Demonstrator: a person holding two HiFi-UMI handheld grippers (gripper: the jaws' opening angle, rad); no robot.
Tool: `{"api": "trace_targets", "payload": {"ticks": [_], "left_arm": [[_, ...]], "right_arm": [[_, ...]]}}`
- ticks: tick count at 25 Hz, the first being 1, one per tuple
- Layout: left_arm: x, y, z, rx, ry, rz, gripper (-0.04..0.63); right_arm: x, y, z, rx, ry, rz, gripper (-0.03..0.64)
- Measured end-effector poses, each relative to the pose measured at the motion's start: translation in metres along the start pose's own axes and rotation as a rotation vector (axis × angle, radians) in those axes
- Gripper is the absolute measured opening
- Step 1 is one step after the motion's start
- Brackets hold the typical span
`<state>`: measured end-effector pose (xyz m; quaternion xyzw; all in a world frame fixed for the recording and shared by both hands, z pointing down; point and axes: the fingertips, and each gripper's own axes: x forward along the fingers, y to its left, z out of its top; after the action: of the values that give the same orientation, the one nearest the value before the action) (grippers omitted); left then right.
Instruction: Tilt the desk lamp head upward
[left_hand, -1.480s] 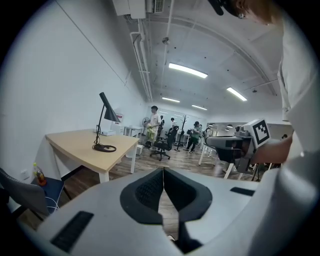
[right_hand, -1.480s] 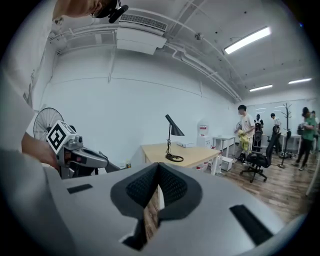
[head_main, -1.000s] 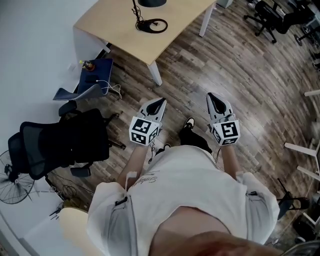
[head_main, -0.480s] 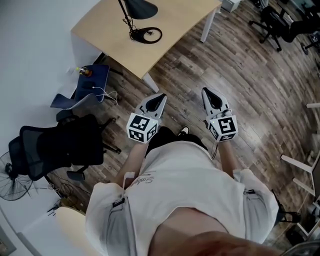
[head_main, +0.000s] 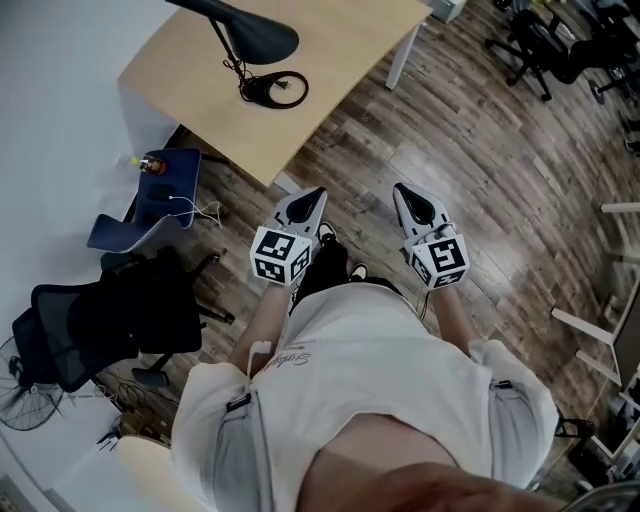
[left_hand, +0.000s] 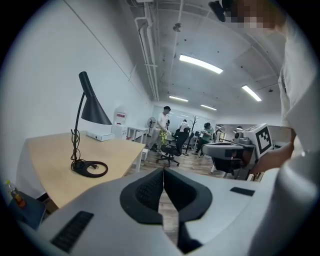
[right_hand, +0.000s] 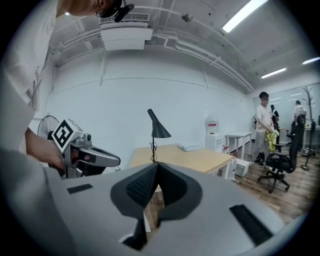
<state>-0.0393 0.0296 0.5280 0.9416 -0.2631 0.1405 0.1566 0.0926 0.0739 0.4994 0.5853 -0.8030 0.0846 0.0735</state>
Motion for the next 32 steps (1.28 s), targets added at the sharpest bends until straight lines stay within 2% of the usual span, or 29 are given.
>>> {"api": "trace_targets", "payload": {"ticks": [6,13,17,21,27,32], "left_arm": [[0.029,0.053,0.037,0.013,-0.035,0.007,0.015],[0.039,0.126,0.061,0.007,-0.058,0.044,0.015],[0.046,0.161,0.061,0.003,-0.047,0.069,0.015],[0.057,0.181,0.045,-0.025,0.004,0.102,0.015],[0.077,0.204,0.04,-0.062,0.039,0.153,0.015],[0.098,0.223,0.039,-0.08,0.057,0.231,0.015]], "right_arm": [[0.061,-0.008,0.029,-0.097,0.008,0.046,-0.005],[0.139,-0.02,0.058,-0.087,-0.022,0.054,-0.005],[0.175,-0.029,0.061,-0.09,-0.021,0.059,-0.005],[0.195,-0.038,0.06,-0.074,-0.007,0.084,-0.005],[0.235,-0.057,0.059,-0.066,0.009,0.152,-0.005],[0.266,-0.07,0.059,-0.061,0.011,0.244,-0.005]]}}
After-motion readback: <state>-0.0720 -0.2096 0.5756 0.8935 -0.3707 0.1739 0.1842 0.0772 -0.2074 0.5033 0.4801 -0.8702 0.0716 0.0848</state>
